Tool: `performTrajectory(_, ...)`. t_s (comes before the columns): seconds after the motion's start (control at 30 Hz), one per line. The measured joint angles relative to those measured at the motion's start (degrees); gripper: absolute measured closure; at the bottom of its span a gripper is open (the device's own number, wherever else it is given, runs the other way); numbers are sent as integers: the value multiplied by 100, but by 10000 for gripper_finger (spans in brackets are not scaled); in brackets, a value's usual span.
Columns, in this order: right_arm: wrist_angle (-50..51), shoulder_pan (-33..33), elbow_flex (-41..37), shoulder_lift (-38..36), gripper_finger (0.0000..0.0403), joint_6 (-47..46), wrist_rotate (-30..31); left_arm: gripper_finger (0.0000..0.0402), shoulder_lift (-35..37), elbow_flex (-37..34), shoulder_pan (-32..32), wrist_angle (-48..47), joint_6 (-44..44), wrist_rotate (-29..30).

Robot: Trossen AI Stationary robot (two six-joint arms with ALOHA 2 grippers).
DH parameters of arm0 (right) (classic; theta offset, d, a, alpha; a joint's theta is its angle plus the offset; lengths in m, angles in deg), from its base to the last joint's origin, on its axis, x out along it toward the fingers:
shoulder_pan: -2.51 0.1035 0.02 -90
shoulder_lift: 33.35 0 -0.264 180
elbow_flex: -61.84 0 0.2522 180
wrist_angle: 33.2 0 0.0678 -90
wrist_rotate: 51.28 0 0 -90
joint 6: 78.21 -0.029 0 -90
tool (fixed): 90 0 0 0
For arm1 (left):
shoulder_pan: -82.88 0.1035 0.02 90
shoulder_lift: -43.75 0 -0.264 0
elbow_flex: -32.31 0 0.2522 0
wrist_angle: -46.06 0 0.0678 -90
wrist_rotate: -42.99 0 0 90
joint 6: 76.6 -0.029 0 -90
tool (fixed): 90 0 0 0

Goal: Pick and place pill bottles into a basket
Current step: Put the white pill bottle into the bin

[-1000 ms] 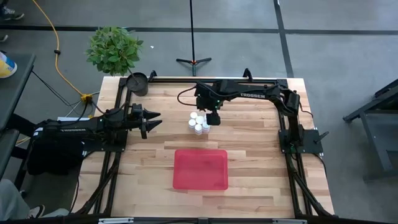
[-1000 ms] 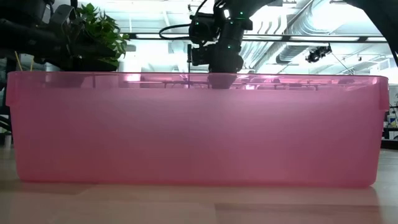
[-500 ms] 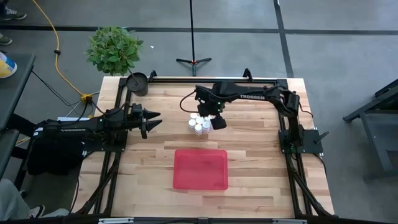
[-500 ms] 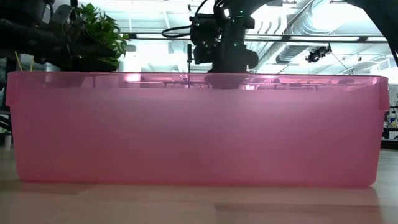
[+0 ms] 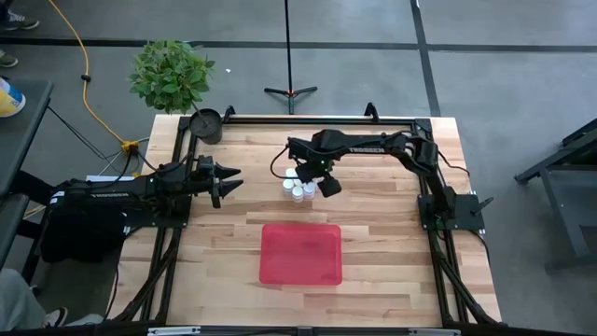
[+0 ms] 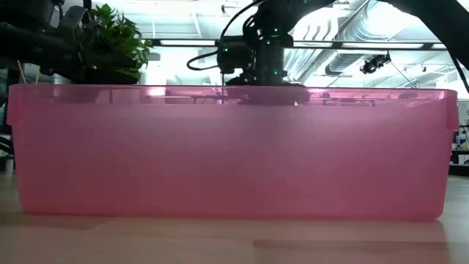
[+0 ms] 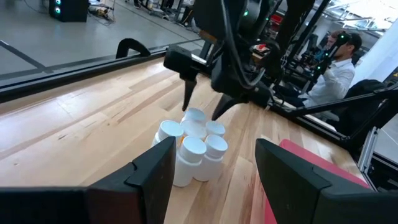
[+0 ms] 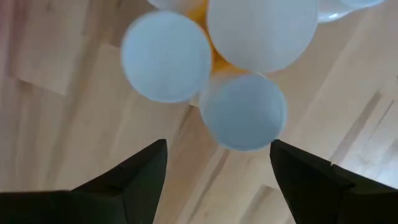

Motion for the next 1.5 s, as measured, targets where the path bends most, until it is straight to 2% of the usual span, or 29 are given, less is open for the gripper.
performTrajectory(0.63,-639,-13,-2,0,128,149,-145,149,0,0,0,-7,2,-4)
performTrajectory(1.33,-805,-15,0,4,128,-137,-335,149,-2,0,-2,-4,2,-7)
performTrajectory(1.5,-695,-17,3,209,128,-261,-345,149,-2,0,-2,-4,2,-9)
